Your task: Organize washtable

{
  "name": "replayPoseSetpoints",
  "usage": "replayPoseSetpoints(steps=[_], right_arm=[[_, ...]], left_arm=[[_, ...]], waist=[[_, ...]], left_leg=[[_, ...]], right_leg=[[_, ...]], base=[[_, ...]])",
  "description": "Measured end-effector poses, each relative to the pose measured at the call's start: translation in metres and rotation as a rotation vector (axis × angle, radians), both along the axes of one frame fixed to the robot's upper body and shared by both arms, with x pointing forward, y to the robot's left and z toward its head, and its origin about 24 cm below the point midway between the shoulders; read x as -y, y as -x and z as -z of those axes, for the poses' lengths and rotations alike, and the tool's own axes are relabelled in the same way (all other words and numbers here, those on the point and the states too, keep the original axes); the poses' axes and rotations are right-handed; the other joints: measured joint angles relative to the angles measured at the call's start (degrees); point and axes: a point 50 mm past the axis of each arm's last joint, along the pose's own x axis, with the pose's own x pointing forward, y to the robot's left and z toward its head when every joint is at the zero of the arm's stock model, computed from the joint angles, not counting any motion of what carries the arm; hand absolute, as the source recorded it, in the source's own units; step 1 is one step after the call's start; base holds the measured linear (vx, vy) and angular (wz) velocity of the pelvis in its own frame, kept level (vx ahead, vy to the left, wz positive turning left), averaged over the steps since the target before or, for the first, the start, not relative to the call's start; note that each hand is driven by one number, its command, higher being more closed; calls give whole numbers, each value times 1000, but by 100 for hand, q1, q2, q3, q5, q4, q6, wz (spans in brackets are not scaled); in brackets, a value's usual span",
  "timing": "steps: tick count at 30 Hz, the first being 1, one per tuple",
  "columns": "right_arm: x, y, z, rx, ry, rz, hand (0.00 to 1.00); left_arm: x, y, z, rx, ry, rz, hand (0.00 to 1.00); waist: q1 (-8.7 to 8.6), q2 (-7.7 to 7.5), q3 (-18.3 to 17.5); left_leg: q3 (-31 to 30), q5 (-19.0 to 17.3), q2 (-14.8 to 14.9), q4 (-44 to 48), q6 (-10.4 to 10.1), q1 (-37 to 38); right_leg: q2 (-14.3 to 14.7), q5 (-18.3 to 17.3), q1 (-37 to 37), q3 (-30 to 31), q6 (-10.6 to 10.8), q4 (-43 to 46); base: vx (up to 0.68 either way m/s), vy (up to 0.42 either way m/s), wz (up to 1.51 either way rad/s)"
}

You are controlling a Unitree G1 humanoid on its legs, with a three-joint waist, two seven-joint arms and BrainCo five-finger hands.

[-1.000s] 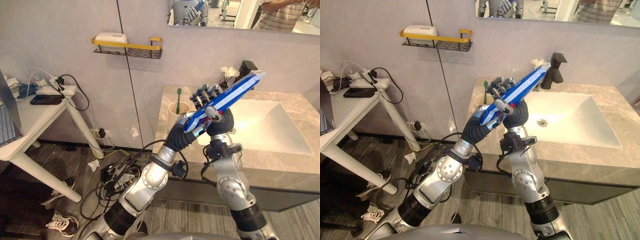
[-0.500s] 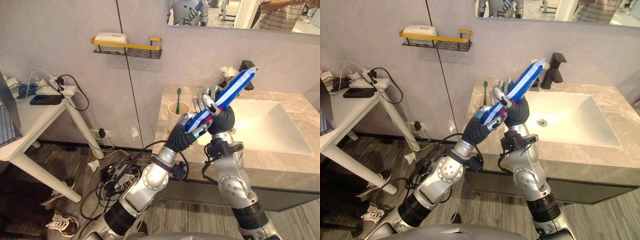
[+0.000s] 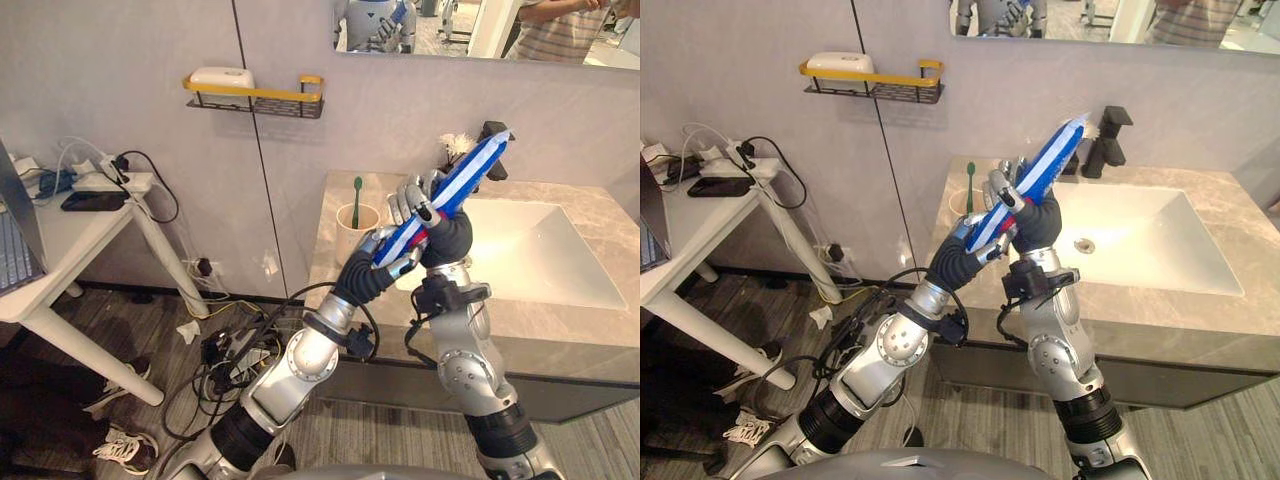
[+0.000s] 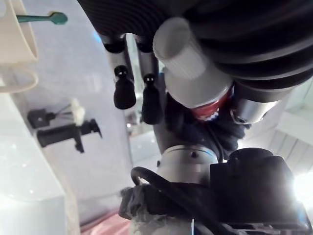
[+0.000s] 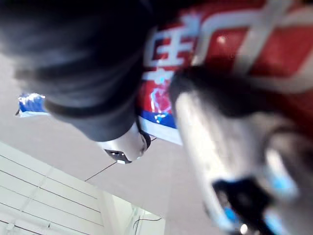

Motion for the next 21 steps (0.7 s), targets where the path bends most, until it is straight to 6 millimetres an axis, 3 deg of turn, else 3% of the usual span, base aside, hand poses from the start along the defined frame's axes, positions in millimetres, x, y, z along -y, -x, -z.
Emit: replayPoseSetpoints(steps=[9, 21], right_arm=[[11, -3, -3, -9, -61, 69, 100], [15, -4, -3, -20, -97, 102, 100]], left_arm=[[0, 2, 8, -32, -10, 16, 0], [-20, 0, 22, -106, -3, -84, 0]], waist=[[-5, 91, -50], [0, 113, -37]], left_leg=[[-5, -1, 3, -2, 0, 1], [-9, -1, 2, -3, 0, 2]], right_leg=[[2, -2, 0, -1, 1, 2], [3, -3, 4, -7, 1, 3]], base=[[0, 0, 0], [0, 0, 0]])
